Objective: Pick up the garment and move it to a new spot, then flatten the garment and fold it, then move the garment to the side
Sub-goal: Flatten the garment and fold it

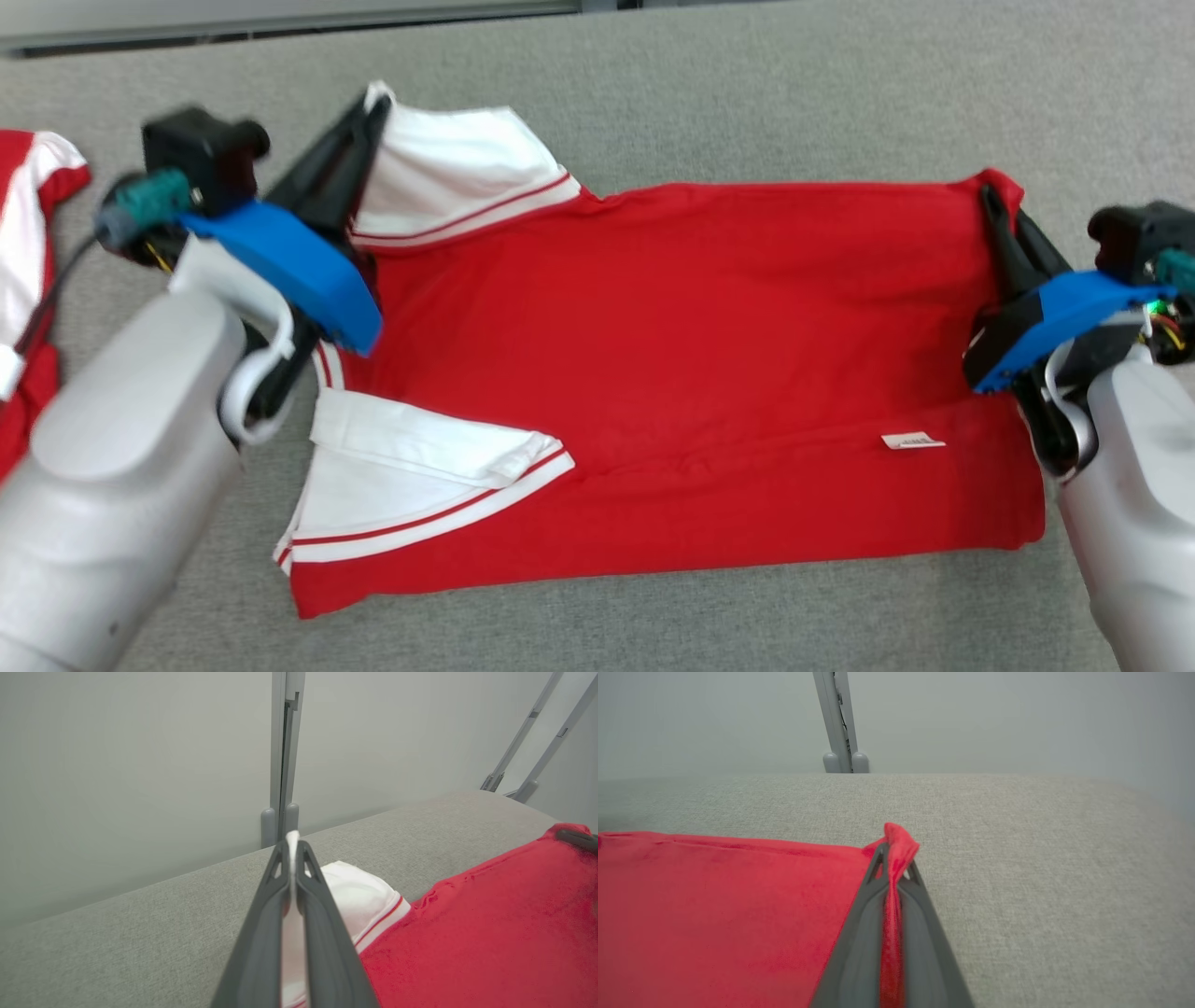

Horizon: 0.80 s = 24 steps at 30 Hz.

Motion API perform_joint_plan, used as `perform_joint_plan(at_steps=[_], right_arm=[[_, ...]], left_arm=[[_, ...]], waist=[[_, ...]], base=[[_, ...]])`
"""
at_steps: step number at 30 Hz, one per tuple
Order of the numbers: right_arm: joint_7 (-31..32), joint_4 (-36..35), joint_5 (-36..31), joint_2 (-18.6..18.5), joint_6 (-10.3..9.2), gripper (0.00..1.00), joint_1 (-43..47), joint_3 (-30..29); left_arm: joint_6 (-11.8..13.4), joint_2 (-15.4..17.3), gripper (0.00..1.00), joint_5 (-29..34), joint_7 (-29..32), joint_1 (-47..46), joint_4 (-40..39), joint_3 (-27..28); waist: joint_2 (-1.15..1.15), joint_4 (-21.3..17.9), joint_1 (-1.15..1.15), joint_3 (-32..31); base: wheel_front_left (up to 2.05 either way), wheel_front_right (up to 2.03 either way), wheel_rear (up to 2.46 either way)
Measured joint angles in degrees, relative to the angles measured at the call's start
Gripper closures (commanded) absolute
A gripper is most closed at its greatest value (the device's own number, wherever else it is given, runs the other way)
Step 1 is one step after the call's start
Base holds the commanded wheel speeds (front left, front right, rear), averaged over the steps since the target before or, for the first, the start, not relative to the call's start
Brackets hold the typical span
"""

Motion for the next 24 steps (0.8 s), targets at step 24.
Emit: perform_joint_plan(at_steps=[24], right_arm=[[-8.8,-0.1,1.8,0.5,0.00,1.00,12.7,-2.5]], left_arm=[[10.4,6.2,1.00,-6.5,-3.0,27.2,-20.0,-0.8]], waist=[[0.00,2.6,0.00,-8.2]], base=[[0.00,0.00,0.00]])
